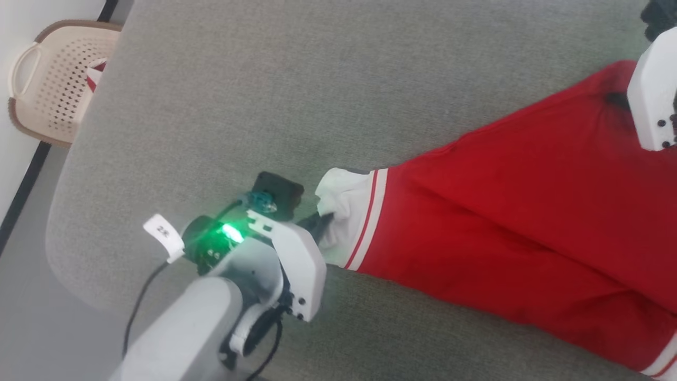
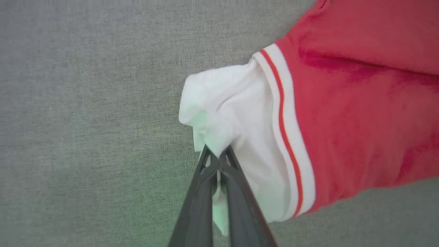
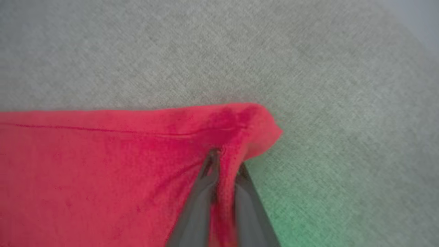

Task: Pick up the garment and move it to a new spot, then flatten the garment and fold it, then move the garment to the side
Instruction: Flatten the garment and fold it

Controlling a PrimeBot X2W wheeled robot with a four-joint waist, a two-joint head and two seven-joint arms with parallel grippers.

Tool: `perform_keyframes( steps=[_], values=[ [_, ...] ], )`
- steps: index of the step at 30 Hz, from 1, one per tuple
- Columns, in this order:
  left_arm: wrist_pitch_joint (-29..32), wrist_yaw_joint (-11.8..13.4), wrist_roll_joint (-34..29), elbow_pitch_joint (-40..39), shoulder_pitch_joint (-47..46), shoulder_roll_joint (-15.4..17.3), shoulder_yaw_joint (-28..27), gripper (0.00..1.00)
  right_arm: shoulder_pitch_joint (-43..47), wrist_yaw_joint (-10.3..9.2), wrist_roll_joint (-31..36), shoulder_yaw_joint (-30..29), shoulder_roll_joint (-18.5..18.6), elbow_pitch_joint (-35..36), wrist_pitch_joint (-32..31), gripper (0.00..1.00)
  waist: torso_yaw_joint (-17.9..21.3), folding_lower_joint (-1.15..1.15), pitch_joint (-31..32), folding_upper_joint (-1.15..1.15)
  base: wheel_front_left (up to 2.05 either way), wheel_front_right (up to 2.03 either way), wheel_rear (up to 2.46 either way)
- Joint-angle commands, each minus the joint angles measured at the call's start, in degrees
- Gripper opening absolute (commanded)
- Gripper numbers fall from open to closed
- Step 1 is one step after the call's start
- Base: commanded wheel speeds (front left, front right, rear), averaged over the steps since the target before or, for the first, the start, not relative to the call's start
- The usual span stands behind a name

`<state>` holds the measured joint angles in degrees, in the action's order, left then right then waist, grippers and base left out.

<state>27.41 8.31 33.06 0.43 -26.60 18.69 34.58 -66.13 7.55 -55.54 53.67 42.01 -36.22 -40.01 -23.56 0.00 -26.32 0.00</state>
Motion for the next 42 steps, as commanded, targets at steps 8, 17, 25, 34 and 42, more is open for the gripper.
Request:
perform_keyframes(
  steps=[8,17,25,34,42],
  values=[
    [4.0,0.1,-0.3,-0.2,-6.4,4.7,-3.1,0.0,-1.8,-0.11,-3.7,2.9,0.7,1.3,6.5,0.0,5.1,0.0,4.5,0.0,0.0,0.0,0.0],
    [11.0,-0.8,-1.5,-1.1,-15.4,11.7,-6.4,0.0,-4.2,-0.1,-6.5,4.9,4.0,6.5,11.6,0.0,10.4,0.0,9.3,0.0,0.0,0.0,0.0],
    [14.1,-3.4,-2.1,1.0,-24.8,17.1,-9.6,0.0,-6.6,-0.11,-7.3,4.9,6.9,12.2,15.4,0.0,14.7,0.0,14.0,0.0,0.0,0.0,0.0],
    [11.7,-6.5,-4.0,6.3,-35.0,17.8,-10.3,0.0,-9.9,-0.11,-6.5,2.6,7.5,15.2,17.7,0.0,17.2,0.0,16.7,0.0,0.0,0.0,0.0],
    [9.1,-7.9,-5.2,13.3,-43.0,14.5,-9.1,0.0,-11.5,-0.11,-4.4,0.0,5.1,12.7,20.4,0.0,18.3,0.0,15.6,0.0,0.0,0.0,0.0]
  ],
)
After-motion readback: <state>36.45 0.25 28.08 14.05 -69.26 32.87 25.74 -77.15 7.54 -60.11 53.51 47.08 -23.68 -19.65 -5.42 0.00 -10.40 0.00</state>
